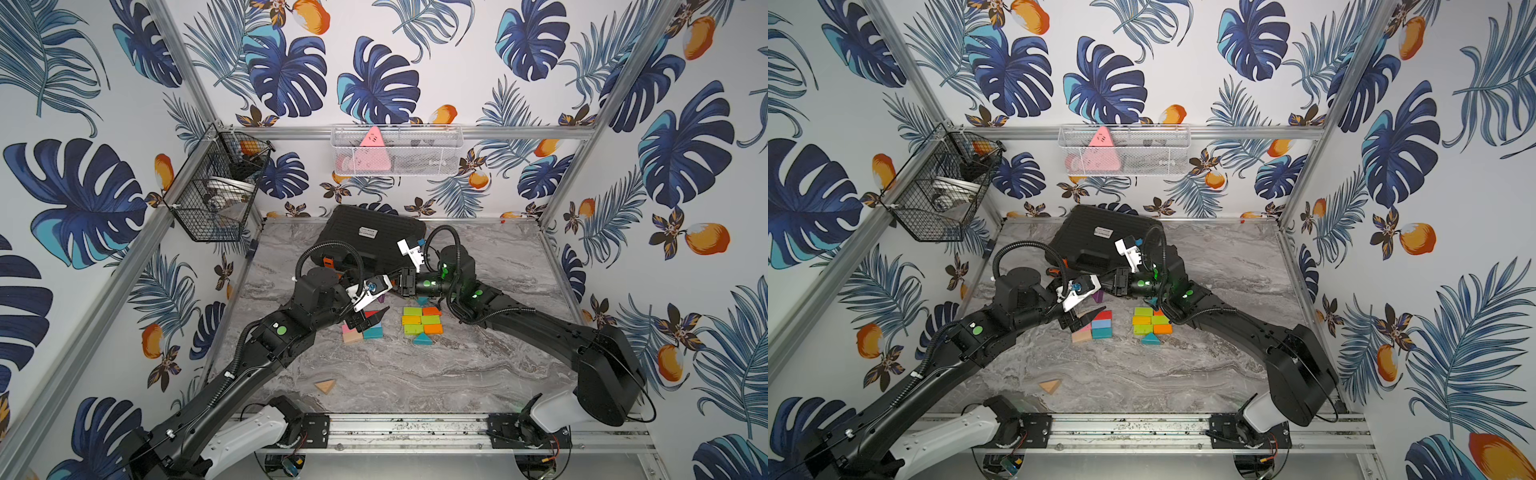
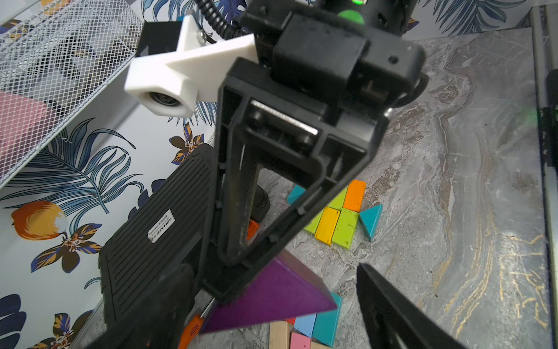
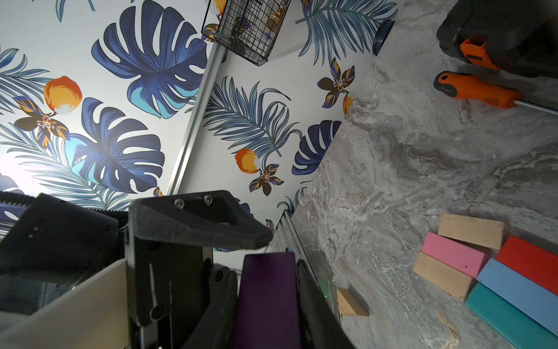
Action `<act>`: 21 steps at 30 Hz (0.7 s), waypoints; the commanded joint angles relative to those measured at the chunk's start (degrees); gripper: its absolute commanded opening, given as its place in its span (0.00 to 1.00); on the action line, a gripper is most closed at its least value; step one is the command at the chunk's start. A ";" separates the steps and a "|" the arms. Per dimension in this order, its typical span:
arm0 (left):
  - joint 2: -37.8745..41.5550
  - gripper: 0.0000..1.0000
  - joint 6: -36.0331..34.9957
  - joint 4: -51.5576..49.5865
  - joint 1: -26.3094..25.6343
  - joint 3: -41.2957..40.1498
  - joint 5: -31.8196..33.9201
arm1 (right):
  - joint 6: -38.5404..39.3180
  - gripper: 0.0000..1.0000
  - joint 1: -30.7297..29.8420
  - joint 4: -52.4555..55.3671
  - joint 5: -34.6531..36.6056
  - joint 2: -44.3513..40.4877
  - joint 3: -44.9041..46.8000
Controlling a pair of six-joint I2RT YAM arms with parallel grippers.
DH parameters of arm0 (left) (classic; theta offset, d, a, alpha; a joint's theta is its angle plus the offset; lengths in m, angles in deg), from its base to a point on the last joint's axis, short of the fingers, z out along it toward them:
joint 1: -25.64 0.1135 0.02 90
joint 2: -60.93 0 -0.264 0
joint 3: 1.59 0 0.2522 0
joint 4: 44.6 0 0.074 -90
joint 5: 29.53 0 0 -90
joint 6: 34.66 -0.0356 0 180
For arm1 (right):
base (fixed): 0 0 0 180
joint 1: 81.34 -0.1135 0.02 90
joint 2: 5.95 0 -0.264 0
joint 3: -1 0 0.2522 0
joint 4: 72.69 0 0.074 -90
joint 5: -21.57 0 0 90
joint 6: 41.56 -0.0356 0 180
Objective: Assemble a piece of candy with building blocks
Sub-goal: Pick up the building block from the center of the board.
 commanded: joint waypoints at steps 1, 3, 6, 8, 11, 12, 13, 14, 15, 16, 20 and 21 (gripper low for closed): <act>0.14 0.83 -1.09 2.69 -0.36 -0.42 1.84 | -1.17 0.27 0.05 -3.49 -1.02 0.19 -0.05; 0.01 0.80 -1.02 2.87 -0.37 -0.34 2.68 | -1.01 0.28 0.01 -3.14 -1.04 0.10 0.02; -0.31 0.71 -0.58 3.63 -0.53 -0.54 3.47 | -0.88 0.28 0.02 -3.08 -0.91 0.04 0.20; -0.80 0.64 -0.13 4.07 -0.49 -0.58 4.81 | -0.96 0.28 0.01 -3.25 -0.91 -0.10 0.34; -1.09 0.61 0.06 4.96 -0.60 -1.17 5.75 | -0.88 0.28 0.01 -3.40 -0.91 -0.09 0.36; -1.09 0.61 -0.12 5.13 -0.62 -1.35 5.55 | -0.91 0.28 0.01 -3.48 -0.96 -0.04 0.39; -1.09 0.60 -0.28 5.09 -0.60 -1.44 5.52 | -0.97 0.28 0.01 -3.53 -0.99 0.09 0.39; -1.09 0.58 -0.29 5.19 -0.72 -1.46 5.73 | -1.01 0.28 0.01 -3.59 -1.00 0.10 0.39; -1.09 0.56 -0.24 5.27 -0.80 -1.46 5.97 | -0.88 0.28 0.01 -3.57 -0.99 0.17 0.41; -1.01 0.53 -0.13 5.33 -0.84 -1.54 6.26 | -0.82 0.28 0.01 -3.57 -0.93 0.19 0.43; 0.24 0.44 1.39 4.92 -0.97 -1.74 7.40 | -0.41 0.36 0.09 -2.86 -0.42 0.30 0.52; 0.63 0.42 2.76 4.55 -0.90 -1.68 7.71 | -0.08 0.41 0.10 -2.04 0.00 0.31 0.40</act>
